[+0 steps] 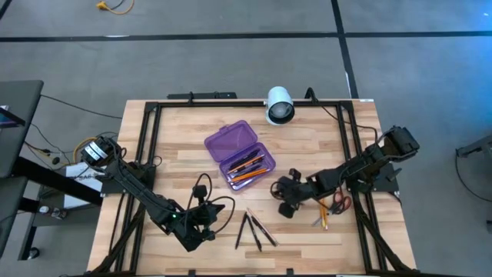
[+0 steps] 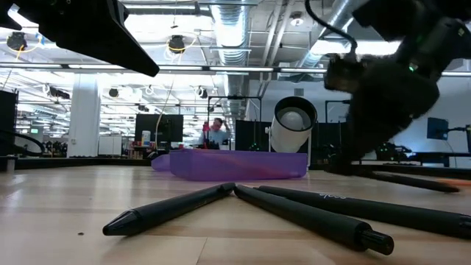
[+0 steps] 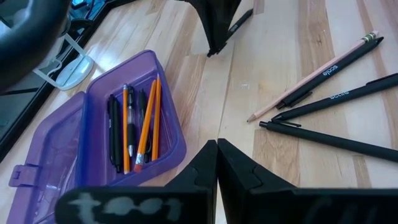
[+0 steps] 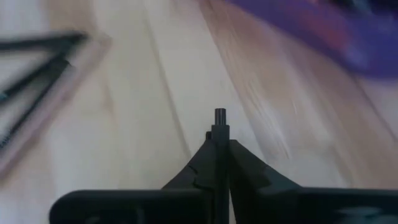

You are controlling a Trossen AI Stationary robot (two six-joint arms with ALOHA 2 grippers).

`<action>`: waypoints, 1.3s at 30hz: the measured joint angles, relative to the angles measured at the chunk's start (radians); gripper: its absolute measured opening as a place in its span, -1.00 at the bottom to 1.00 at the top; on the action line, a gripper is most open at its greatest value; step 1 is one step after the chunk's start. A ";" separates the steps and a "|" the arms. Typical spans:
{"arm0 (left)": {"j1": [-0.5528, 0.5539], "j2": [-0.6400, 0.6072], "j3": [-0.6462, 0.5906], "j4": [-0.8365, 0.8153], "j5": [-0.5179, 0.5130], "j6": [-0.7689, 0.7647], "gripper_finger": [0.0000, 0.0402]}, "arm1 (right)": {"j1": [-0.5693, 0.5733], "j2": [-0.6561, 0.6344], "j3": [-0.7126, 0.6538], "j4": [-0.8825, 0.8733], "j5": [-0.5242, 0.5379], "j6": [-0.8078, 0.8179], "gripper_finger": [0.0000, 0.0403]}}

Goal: Pick & place school supplies into a supply box
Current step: Put the black pen into the purple supply box

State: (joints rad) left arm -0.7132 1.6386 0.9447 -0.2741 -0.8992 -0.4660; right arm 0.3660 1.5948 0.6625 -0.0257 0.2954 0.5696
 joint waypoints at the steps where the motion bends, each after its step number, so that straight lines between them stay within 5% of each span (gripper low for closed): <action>1: 0.000 0.000 0.000 0.000 0.000 0.000 -1.00 | 0.000 0.000 0.000 0.023 0.001 -0.021 -0.98; 17: 0.000 0.000 0.000 -0.001 0.001 0.000 -1.00 | 0.029 -0.003 0.002 0.034 -0.025 -0.111 -0.98; 30: 0.000 0.000 0.000 -0.005 -0.001 -0.001 -1.00 | 0.119 0.043 0.005 0.027 -0.052 -0.179 -0.52; 39: 0.000 0.000 0.000 -0.008 -0.004 0.000 -1.00 | 0.090 0.123 0.051 -0.063 -0.049 -0.144 -0.47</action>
State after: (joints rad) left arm -0.7136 1.6386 0.9447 -0.2817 -0.9028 -0.4664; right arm 0.4561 1.7176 0.7136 -0.0884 0.2468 0.4257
